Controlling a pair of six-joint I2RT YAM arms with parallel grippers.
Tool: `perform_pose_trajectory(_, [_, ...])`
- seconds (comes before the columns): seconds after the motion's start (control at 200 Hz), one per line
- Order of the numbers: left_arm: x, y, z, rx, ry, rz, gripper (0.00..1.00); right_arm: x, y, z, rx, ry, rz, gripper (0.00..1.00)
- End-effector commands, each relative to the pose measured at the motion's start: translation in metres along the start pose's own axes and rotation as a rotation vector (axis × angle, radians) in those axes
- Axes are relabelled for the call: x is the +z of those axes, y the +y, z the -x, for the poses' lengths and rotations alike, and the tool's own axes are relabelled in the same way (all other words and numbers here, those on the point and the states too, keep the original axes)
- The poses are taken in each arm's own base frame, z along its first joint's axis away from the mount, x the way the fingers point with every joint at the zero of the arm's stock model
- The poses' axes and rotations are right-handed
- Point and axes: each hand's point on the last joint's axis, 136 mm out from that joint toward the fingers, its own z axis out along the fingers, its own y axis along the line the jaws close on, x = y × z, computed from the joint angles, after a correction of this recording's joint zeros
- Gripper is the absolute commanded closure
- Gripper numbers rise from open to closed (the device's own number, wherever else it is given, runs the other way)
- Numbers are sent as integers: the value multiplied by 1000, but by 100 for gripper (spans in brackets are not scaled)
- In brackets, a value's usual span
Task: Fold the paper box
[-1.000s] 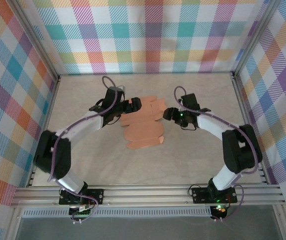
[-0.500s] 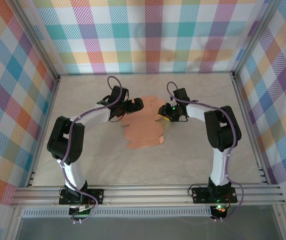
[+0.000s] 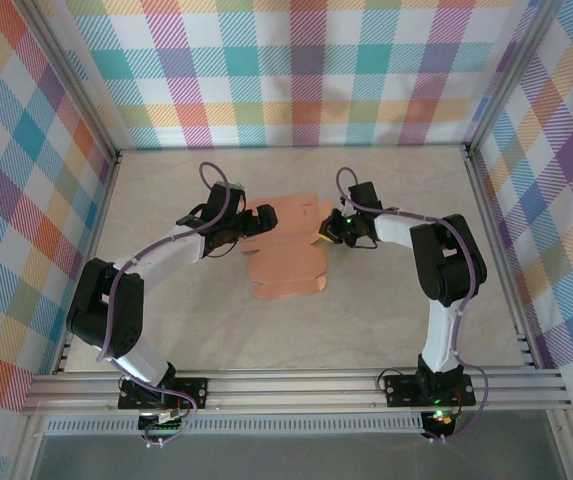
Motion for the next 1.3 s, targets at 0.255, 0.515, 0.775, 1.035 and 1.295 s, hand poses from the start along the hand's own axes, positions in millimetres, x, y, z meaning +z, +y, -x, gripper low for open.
perform_pose_trajectory(0.255, [-5, -47, -3, 63, 14, -65, 0, -40, -22, -50, -91, 53, -83, 97])
perform_pose_trajectory(0.515, [29, -67, -11, -36, 74, -116, 0, -60, -18, -36, -129, -46, -95, 51])
perform_pose_trajectory(0.775, [57, -53, -30, -92, 147, -55, 2, -81, -36, -12, -125, -132, -132, 43])
perform_pose_trajectory(1.035, [72, -22, -52, -88, 190, 40, 30, -61, -45, 5, -160, -94, -156, 48])
perform_pose_trajectory(1.295, [81, -4, -70, -83, 230, 91, 47, -43, -45, 20, -192, -74, -151, 72])
